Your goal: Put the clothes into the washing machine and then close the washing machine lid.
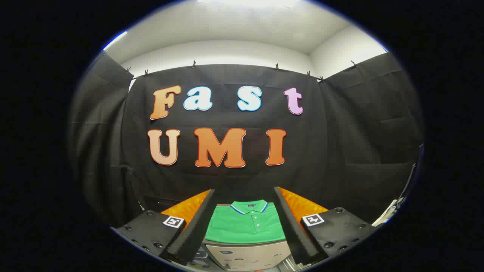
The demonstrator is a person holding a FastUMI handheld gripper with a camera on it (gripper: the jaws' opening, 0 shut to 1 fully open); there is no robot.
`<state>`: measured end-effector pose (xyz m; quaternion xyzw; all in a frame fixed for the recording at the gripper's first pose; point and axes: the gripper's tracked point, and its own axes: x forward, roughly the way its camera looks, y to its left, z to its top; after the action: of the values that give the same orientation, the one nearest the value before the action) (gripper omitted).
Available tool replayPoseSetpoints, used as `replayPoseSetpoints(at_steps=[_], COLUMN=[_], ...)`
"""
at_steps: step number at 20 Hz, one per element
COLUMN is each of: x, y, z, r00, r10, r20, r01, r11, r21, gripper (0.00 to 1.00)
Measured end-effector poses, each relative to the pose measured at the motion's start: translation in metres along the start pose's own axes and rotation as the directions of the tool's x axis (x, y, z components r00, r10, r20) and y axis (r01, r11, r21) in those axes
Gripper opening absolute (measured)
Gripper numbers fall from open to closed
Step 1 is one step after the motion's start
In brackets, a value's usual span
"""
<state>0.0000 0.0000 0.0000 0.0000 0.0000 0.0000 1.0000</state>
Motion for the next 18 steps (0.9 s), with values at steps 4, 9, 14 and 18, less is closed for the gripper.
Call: replayPoseSetpoints(at_steps=[4,9,14,18], x=[0.001,0.004,0.010,0.013], y=[0.001,-0.001,-0.003,-0.005], z=[0.003,0.007,0.006,0.007], r00=[1.000,1.000,1.000,1.000], r10=[0.002,0.002,0.010,0.014], r20=[0.000,-0.001,-0.006,-0.009], r01=[-0.002,-0.002,-0.010,-0.014], r11=[1.000,1.000,1.000,1.000], r21=[-0.005,-0.008,0.005,0.005], gripper=[0.98,0.98,0.98,0.98])
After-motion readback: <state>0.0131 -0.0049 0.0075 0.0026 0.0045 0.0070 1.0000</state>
